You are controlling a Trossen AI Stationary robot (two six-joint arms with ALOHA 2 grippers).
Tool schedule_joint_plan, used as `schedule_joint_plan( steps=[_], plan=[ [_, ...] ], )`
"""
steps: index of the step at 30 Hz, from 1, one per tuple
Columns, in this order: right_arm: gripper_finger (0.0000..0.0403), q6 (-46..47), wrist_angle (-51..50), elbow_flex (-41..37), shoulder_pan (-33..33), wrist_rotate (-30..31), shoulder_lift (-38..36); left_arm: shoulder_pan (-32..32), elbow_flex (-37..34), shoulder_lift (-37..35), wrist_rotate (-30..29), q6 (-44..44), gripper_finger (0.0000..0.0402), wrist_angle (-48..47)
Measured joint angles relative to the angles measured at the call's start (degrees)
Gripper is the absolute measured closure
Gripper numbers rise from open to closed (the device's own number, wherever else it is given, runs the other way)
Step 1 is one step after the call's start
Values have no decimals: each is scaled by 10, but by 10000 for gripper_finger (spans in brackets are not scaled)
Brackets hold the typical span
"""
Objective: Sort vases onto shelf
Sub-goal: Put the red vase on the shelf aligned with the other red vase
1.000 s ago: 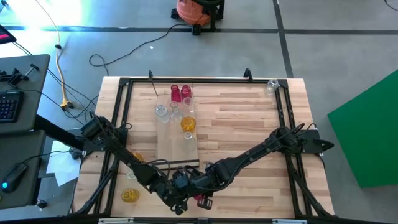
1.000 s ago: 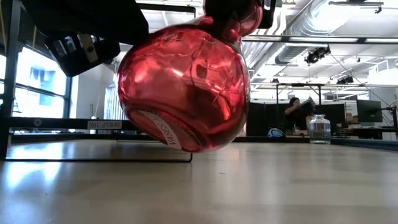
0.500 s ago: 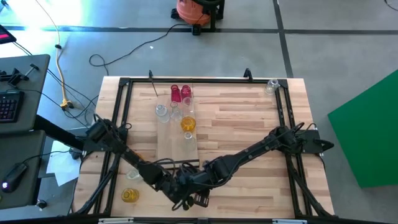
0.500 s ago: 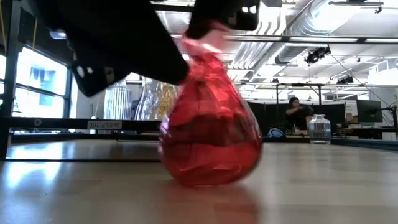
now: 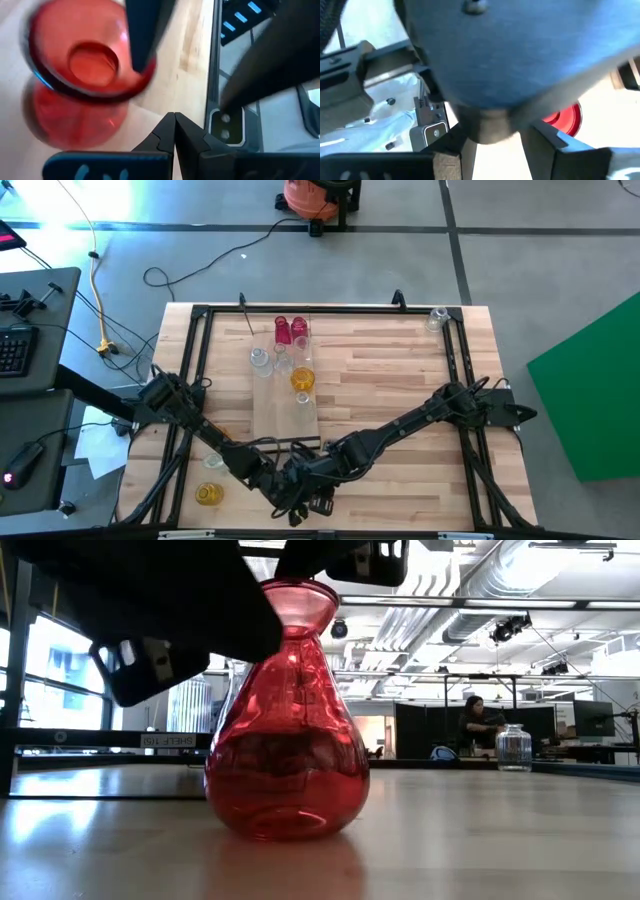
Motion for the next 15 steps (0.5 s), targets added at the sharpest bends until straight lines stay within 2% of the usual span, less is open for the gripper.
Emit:
schedule_joint_plan(
  steps=[4,9,11,15],
  plan=[
    [277,-1,3,2,0,0,-5,-13,0,-14,1,-5,401,-17],
    [277,-18,-18,39,0,24,-6,-28,0,-49,-32,-7,401,-89],
    [277,-23,-44,59,0,46,-6,-32,0,-63,-42,-5,401,-111],
    [277,-20,-162,97,4,91,-8,-34,-1,-84,-55,-3,401,-145]
  ],
)
